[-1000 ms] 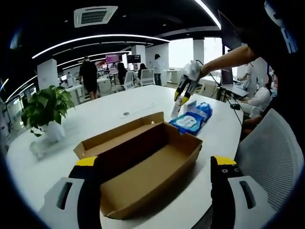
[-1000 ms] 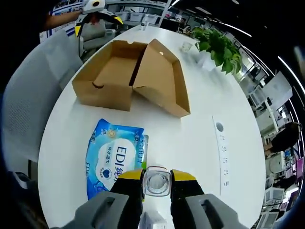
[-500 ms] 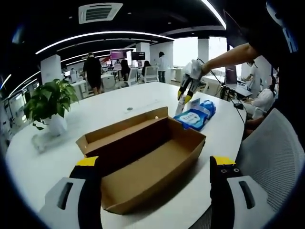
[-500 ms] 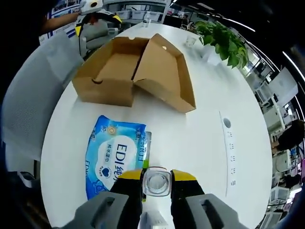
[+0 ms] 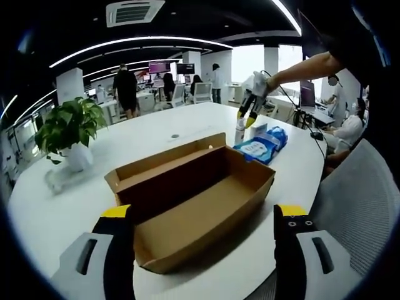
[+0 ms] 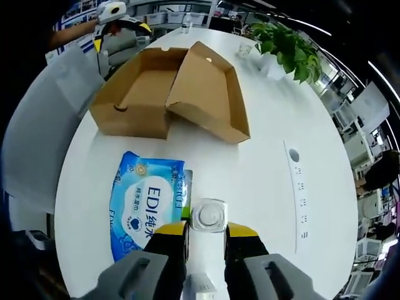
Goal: Operate the shoe box by opening the lid, removing the specified soft item, and placing it in the target area until the item is outside and the box remains undamaged.
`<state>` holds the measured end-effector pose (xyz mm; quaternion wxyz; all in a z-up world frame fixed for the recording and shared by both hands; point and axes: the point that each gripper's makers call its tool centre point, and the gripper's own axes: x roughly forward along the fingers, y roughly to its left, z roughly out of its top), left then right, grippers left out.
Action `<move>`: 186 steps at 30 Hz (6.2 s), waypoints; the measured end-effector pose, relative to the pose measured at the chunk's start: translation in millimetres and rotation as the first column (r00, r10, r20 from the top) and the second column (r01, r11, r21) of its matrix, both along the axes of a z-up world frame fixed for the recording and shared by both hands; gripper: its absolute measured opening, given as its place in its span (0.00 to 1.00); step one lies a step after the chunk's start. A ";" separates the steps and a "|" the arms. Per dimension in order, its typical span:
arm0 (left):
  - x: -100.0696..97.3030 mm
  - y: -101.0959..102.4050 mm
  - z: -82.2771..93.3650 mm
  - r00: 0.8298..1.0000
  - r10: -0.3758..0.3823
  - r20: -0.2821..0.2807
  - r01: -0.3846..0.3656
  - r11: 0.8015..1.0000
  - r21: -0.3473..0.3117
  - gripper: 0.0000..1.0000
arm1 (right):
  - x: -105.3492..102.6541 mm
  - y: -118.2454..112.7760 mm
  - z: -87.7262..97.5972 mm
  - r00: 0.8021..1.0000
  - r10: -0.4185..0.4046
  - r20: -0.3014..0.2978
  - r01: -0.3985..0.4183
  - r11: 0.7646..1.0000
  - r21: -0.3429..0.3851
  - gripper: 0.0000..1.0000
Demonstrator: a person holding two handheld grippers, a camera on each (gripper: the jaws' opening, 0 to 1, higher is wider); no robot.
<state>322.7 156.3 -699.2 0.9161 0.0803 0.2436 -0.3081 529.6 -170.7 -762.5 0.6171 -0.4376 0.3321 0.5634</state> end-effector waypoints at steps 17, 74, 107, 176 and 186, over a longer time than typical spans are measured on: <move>-2.5 5.1 -5.9 1.000 0.007 -0.017 -0.007 1.000 0.009 0.94 | 6.5 0.8 -0.4 0.996 -0.091 -0.015 0.091 0.996 0.019 0.18; 15.6 103.8 -58.2 0.840 0.491 -0.232 -0.508 0.861 -0.016 0.27 | 34.7 59.9 45.3 0.851 -0.497 -0.169 0.525 0.802 0.284 0.37; 18.5 101.0 -70.3 0.802 0.560 -0.205 -0.567 0.823 0.029 0.02 | 48.5 130.0 -11.1 0.507 -0.734 -0.452 0.858 0.479 0.183 0.18; 18.4 101.5 -70.7 0.792 0.569 -0.221 -0.583 0.813 0.005 0.02 | 53.2 144.9 49.0 0.465 -0.768 -0.440 0.867 0.296 0.400 0.00; 18.3 100.6 -70.1 0.792 0.569 -0.221 -0.583 0.813 0.003 0.02 | 43.3 145.2 68.5 0.511 -0.748 -0.425 0.832 0.304 0.465 0.00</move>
